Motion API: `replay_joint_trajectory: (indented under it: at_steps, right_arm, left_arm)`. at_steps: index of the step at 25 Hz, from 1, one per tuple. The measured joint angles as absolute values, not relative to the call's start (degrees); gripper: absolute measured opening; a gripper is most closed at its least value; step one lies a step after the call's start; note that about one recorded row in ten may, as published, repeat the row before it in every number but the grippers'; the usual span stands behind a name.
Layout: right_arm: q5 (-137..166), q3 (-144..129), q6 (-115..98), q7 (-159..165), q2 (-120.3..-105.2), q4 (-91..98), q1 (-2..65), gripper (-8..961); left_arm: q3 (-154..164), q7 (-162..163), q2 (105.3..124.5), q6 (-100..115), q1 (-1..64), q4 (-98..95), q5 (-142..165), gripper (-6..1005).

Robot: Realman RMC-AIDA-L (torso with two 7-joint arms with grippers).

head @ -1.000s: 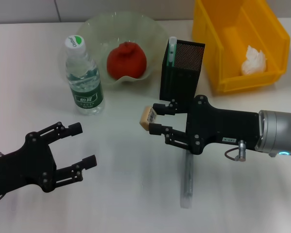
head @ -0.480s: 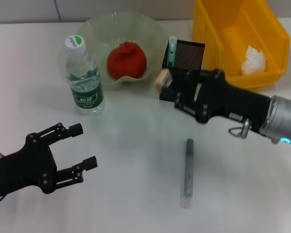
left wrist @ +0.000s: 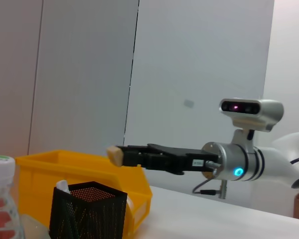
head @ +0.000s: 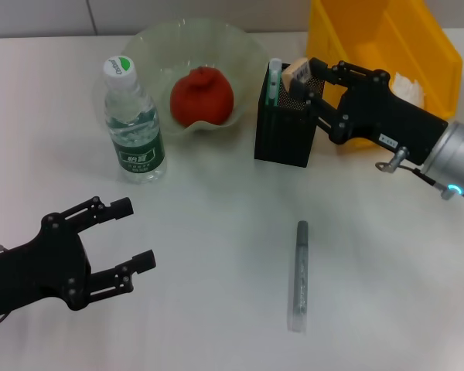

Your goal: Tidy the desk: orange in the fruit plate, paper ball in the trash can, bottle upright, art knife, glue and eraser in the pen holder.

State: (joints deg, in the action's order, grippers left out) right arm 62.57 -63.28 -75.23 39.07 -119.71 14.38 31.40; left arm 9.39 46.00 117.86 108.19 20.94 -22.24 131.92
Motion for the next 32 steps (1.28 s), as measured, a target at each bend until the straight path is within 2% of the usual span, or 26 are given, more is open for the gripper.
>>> replay_joint_trajectory:
  at_steps: [32]
  right_arm:
    - [60.3,-63.3,-71.0,39.0,-119.71,14.5,32.6,382]
  left_arm:
    - [9.2,46.1,117.84,109.2,19.9,-21.7,131.2,801]
